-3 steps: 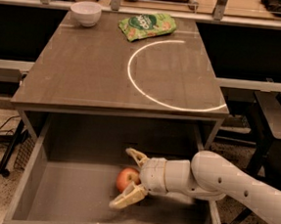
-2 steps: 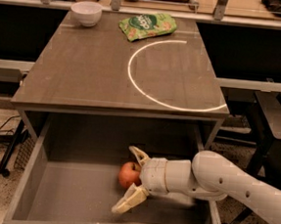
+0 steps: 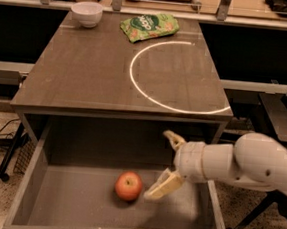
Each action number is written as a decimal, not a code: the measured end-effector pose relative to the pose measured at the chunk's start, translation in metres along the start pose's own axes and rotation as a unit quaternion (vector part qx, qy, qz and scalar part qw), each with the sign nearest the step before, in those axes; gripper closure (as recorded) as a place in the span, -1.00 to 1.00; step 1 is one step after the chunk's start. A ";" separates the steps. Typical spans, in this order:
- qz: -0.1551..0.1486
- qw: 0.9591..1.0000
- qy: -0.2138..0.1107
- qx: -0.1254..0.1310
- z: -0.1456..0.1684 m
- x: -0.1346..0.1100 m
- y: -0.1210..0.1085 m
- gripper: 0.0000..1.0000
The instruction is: Place apple into top drawer
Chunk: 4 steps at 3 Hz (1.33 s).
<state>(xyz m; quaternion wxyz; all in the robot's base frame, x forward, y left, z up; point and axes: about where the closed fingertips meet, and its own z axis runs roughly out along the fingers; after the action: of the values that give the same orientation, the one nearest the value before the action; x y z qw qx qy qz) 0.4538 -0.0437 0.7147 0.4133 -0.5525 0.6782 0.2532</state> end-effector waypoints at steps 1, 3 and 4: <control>-0.013 0.996 0.074 0.056 -0.074 -0.003 -0.026 -1.00; -0.023 0.971 0.175 0.159 -0.212 -0.013 -0.050 -0.64; -0.055 0.968 0.143 0.197 -0.244 -0.059 -0.077 -1.00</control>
Offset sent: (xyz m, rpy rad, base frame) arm -0.0261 -0.2235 0.1322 -0.4978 -0.0834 -0.3589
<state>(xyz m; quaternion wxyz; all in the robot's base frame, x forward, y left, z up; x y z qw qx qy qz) 0.4614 -0.2274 0.9025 0.4257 -0.5273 0.7353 0.0100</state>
